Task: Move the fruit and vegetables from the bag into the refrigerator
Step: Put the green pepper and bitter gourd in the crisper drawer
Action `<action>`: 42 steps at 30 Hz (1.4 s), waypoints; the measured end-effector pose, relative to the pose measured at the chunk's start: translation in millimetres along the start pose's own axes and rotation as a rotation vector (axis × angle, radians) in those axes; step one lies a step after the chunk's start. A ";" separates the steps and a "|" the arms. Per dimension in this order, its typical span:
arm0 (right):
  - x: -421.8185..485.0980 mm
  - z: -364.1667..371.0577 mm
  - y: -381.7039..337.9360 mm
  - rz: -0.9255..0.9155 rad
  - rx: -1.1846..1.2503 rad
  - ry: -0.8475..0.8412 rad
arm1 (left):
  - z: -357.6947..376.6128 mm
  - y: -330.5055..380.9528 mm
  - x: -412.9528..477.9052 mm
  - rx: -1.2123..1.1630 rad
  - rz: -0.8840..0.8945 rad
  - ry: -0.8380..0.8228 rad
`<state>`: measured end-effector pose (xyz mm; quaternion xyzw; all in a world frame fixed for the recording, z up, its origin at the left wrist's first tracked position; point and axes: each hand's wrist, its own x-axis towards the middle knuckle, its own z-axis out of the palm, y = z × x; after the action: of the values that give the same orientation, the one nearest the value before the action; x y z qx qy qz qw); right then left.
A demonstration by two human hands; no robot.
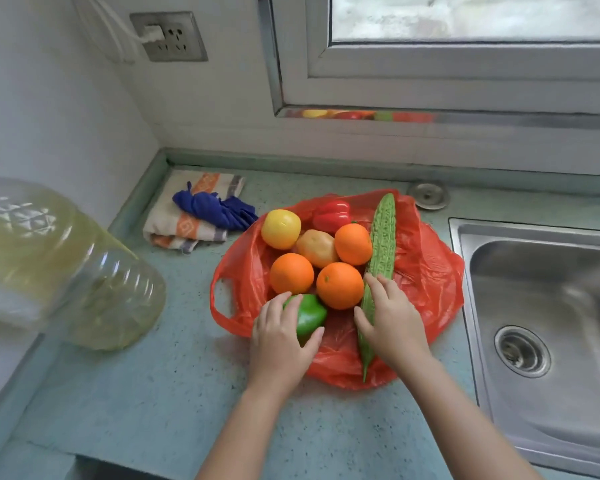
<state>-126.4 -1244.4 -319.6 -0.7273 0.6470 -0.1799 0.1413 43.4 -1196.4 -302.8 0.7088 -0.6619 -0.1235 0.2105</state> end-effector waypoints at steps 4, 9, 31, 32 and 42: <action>1.2 9.1 2.6 0.063 -0.029 -0.023 | 5.7 -4.8 2.2 -0.003 -0.009 -0.055; 2.0 16.7 2.3 0.134 -0.051 -0.033 | 8.5 -13.3 6.6 -0.019 -0.024 -0.068; -1.4 14.1 -8.5 0.390 0.333 0.108 | 4.1 -17.8 11.8 -0.111 -0.025 -0.078; -1.3 11.4 -8.9 0.392 0.345 0.125 | 2.7 -16.9 12.7 -0.119 -0.017 -0.065; -19.1 -24.2 -14.4 0.383 0.403 0.197 | -27.8 5.3 13.7 -0.293 0.061 0.023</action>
<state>-126.2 -1222.9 -293.1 -0.5282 0.7344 -0.3445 0.2509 52.6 -1206.4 -274.5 0.6515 -0.6554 -0.2042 0.3231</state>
